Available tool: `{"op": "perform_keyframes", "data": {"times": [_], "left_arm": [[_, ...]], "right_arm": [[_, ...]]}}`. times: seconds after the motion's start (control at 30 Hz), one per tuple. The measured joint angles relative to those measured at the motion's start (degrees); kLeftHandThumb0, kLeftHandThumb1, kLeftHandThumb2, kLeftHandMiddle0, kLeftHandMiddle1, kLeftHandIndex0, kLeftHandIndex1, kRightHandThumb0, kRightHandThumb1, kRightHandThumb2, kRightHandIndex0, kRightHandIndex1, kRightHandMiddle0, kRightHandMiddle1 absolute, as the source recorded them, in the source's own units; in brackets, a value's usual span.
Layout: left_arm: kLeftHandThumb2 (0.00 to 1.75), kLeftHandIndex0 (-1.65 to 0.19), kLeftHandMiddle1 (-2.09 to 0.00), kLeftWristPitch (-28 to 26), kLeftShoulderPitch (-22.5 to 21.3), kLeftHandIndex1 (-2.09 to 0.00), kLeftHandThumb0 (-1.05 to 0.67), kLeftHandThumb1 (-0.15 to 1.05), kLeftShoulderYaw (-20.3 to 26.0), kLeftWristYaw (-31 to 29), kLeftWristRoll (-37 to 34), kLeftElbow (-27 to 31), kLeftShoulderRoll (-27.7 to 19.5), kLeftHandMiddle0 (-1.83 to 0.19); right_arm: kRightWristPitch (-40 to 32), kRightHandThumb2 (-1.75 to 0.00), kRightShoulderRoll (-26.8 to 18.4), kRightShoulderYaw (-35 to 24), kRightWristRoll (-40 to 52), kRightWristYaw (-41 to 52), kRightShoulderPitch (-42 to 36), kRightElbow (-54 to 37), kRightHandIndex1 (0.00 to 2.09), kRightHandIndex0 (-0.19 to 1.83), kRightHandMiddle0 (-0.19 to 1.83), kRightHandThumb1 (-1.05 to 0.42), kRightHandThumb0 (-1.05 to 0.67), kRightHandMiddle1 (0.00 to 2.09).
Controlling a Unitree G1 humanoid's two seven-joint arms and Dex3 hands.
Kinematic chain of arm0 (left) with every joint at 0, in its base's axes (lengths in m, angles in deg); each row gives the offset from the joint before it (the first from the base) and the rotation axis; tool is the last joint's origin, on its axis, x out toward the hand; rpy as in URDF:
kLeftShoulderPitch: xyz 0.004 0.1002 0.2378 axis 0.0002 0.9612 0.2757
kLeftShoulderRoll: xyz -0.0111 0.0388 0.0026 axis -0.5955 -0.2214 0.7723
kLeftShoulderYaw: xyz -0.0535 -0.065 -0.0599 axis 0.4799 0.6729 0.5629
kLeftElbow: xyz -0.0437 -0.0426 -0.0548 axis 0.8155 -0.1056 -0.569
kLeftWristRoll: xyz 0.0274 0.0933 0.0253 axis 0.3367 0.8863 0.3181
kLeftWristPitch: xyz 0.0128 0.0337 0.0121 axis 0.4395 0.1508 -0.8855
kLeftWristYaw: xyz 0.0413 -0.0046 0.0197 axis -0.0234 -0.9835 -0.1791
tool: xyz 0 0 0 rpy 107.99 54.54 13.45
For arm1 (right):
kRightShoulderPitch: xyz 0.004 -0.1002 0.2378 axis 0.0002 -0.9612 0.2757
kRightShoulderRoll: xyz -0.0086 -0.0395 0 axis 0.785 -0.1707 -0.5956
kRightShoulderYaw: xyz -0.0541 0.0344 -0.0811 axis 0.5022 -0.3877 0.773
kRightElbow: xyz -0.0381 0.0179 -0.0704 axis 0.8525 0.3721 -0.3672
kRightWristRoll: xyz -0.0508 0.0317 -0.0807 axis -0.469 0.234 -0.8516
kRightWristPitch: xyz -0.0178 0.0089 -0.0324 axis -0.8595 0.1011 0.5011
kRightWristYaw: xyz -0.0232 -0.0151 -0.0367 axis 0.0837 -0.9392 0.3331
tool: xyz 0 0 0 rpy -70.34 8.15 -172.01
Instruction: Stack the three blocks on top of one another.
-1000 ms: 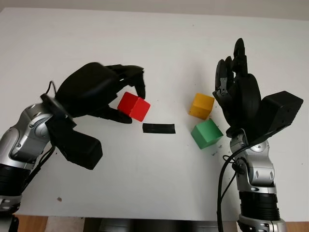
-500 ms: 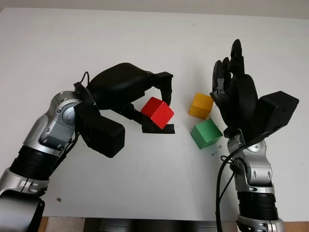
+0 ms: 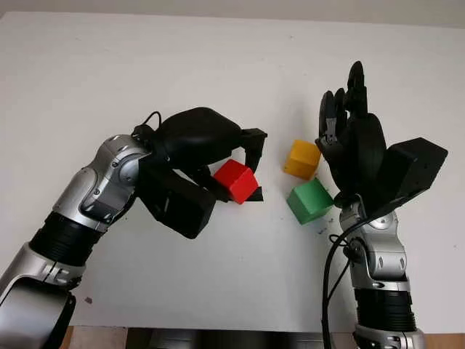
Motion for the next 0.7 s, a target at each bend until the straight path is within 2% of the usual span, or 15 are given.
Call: {"op": "perform_keyframes", "data": {"times": [0.17,0.5,0.7], "left_arm": [[0.05,-0.5,-0.82,-0.03,-0.19,-1.55,-0.35,0.9,-0.98,-0.89,2.29,0.23,0.01,-0.15],[0.05,-0.52,-0.9,1.38,0.14,-1.51,-0.34,0.86,-1.72,3.56,7.43,1.08,0.0,-0.13],[0.05,-0.49,-0.95,1.16,0.28,-1.57,-0.38,0.87,-1.92,4.1,8.89,1.56,0.04,-0.08]], "right_arm": [[0.01,-0.59,0.07,0.0,0.03,-0.01,-0.3,-0.01,0.0,-0.19,-0.19,-1.05,-0.61,0.0],[0.14,-0.58,0.18,0.07,-0.01,-0.18,-0.36,0.0,0.0,-0.19,-0.19,-1.05,-0.62,0.0],[0.15,-0.59,0.55,0.13,0.01,-0.36,-0.6,-0.06,0.0,-0.19,-0.19,-1.05,-0.62,0.0]]}}
